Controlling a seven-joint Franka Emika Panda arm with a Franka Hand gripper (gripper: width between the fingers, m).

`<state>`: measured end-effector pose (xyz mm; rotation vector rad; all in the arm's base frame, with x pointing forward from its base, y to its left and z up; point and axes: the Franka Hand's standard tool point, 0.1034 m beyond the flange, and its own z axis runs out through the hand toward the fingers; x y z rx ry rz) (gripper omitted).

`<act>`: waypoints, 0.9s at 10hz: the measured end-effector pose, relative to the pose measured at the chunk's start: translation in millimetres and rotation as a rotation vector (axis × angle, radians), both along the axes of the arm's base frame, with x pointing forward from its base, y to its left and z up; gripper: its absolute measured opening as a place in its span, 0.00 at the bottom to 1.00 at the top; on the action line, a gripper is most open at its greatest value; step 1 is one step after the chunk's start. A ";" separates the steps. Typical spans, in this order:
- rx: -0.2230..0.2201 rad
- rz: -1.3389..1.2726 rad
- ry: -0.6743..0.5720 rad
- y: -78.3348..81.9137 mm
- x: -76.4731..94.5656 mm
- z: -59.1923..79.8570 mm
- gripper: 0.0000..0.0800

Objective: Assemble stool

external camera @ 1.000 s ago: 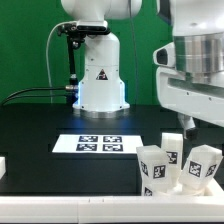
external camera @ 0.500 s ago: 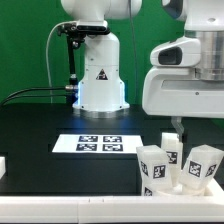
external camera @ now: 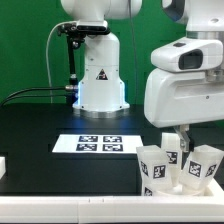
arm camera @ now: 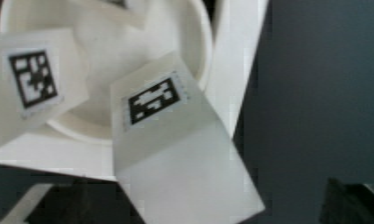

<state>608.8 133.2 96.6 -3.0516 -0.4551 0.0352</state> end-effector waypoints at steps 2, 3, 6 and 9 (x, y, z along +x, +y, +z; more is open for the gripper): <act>0.000 0.106 0.000 -3.1 -2.2 -9.3 0.81; -0.001 0.156 -0.009 -5.9 -2.2 -13.4 0.81; -0.004 0.132 -0.014 -7.3 -2.2 -15.4 0.81; -0.007 -0.036 -0.006 -8.2 -2.0 -15.4 0.46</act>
Offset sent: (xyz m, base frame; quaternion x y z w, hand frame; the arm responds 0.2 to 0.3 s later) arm -0.0050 0.0068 -0.0114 -0.0114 0.0257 -0.0789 0.9965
